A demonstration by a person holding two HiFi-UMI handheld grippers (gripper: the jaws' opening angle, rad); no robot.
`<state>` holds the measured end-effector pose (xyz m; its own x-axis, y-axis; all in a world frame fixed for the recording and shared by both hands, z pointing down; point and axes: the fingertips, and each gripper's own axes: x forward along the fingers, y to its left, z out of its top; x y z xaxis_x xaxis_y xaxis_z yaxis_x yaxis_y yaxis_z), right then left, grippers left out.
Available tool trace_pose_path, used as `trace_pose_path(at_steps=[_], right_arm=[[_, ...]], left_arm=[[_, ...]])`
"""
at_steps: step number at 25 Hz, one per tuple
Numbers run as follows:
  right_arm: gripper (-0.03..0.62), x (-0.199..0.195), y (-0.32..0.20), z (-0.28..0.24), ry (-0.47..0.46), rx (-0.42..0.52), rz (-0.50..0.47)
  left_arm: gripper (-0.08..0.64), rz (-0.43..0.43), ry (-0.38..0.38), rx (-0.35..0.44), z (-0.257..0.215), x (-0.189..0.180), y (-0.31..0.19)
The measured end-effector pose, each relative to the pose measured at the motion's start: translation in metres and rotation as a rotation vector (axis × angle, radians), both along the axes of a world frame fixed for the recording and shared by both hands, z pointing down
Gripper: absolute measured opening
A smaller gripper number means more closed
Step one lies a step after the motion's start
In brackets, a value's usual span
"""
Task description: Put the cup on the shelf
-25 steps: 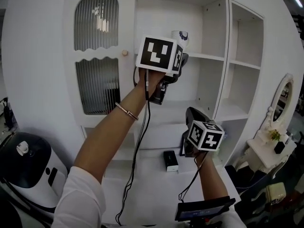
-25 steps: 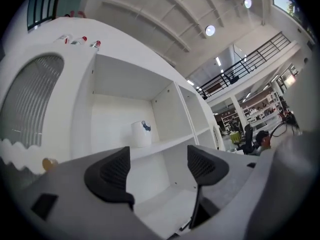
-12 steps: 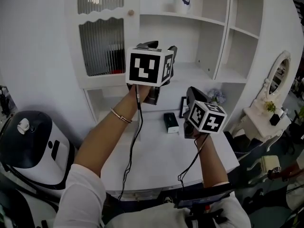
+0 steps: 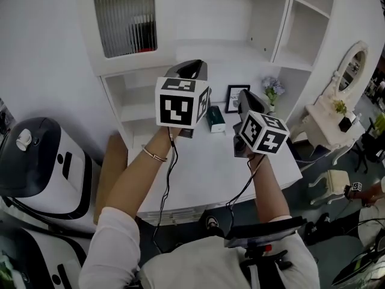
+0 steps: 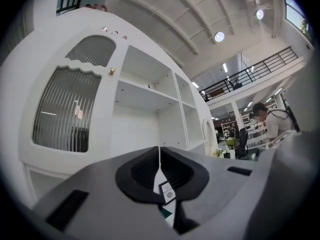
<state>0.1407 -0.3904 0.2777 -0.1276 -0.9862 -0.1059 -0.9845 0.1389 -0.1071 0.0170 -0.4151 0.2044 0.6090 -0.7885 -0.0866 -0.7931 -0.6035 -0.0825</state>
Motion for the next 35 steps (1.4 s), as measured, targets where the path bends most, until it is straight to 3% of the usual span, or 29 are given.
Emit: trace_pose_path(at_steps=[7, 16, 20, 27, 35], right_arm=[[0.021, -0.003, 0.026, 0.013, 0.069, 0.023, 0.045], [0.021, 0.007, 0.072, 0.052, 0.059, -0.037, 0.111], [0.021, 0.009, 0.079, 0.063, 0.064, -0.036, 0.135], [0.021, 0.014, 0.08, 0.09, 0.033, -0.05, 0.113], [0.021, 0.036, 0.076, 0.088, 0.027, -0.053, 0.039]], left_arm=[[0.008, 0.001, 0.002, 0.037, 0.058, -0.01, 0.03], [0.008, 0.011, 0.029, -0.015, 0.115, -0.022, 0.064], [0.008, -0.039, 0.056, -0.035, 0.132, -0.038, 0.07], [0.008, -0.123, 0.022, -0.07, 0.164, -0.044, 0.079], [0.008, -0.218, 0.059, -0.209, 0.202, -0.024, 0.087]])
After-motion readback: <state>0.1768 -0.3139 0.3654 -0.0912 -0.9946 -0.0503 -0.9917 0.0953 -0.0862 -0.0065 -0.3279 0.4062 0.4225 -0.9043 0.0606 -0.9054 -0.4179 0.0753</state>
